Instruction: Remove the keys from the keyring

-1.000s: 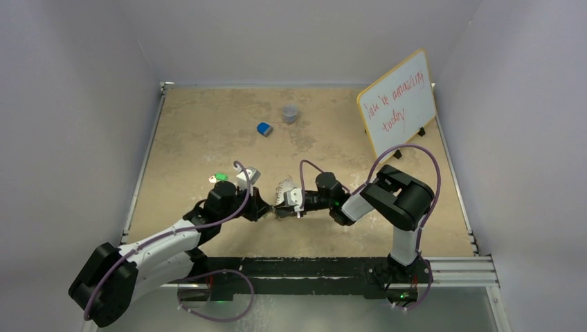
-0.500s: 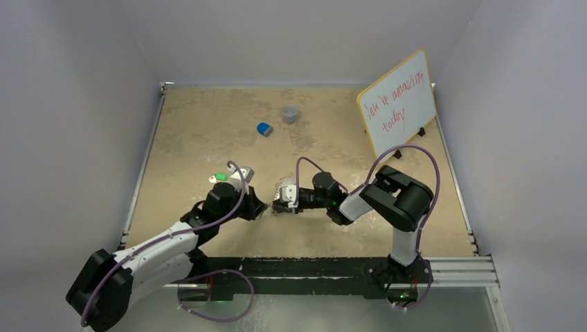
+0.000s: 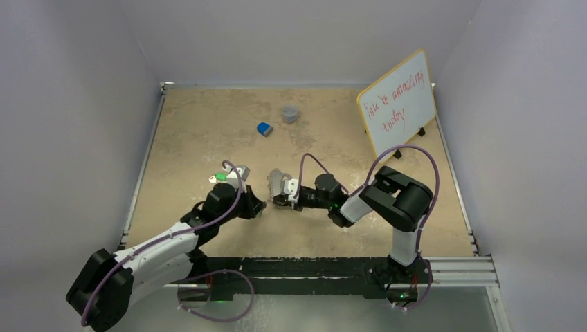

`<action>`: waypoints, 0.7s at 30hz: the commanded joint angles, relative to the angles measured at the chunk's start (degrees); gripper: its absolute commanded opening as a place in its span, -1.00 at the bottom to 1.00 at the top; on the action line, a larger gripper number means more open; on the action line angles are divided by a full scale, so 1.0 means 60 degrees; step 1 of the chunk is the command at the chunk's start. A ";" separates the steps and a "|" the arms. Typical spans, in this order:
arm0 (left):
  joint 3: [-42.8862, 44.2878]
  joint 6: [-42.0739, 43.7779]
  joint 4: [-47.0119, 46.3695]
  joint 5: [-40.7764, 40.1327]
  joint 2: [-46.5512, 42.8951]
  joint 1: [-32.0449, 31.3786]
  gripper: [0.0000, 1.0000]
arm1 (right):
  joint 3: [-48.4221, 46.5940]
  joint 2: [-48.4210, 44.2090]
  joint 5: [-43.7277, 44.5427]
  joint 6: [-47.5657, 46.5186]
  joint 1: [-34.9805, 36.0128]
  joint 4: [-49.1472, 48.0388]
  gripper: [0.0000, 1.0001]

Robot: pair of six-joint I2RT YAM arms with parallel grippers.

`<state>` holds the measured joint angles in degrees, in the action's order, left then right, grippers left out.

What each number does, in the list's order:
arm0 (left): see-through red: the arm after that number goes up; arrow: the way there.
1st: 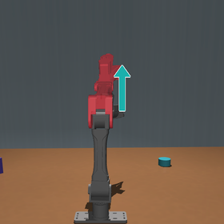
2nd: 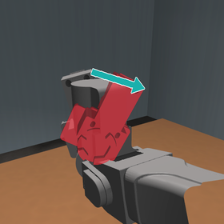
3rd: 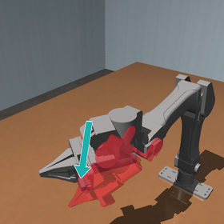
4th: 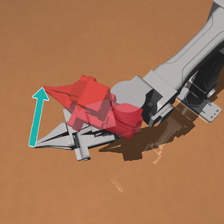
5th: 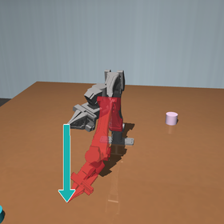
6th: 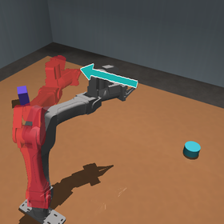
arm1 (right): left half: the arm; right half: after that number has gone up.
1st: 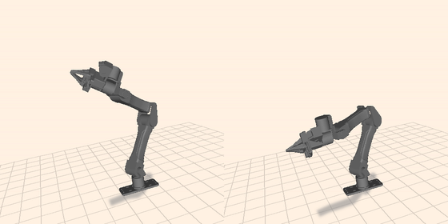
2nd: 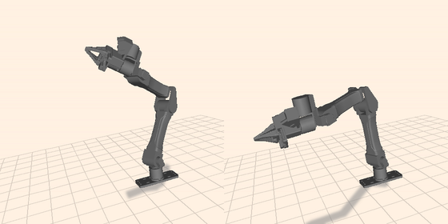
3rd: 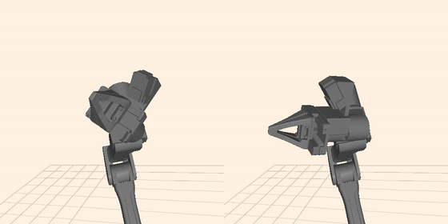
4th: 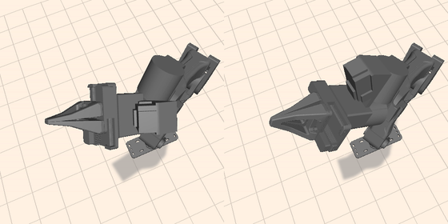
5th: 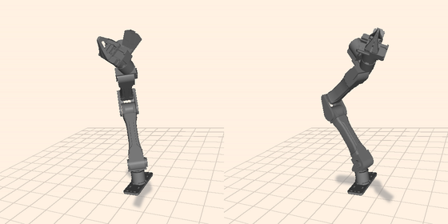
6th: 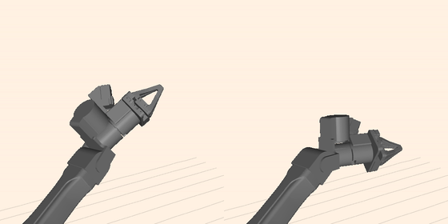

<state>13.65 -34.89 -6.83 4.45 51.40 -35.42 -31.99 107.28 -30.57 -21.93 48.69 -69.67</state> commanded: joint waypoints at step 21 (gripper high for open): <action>-0.0891 -0.1531 -0.3681 0.0152 0.1701 -0.0562 -1.00 | 0.0401 0.0524 0.1756 0.4258 0.0152 -0.5517 -1.00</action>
<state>8.56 -42.92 -24.86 6.55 60.60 -36.77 -28.58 111.46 -22.22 0.60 48.90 -84.84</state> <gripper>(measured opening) 0.011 0.007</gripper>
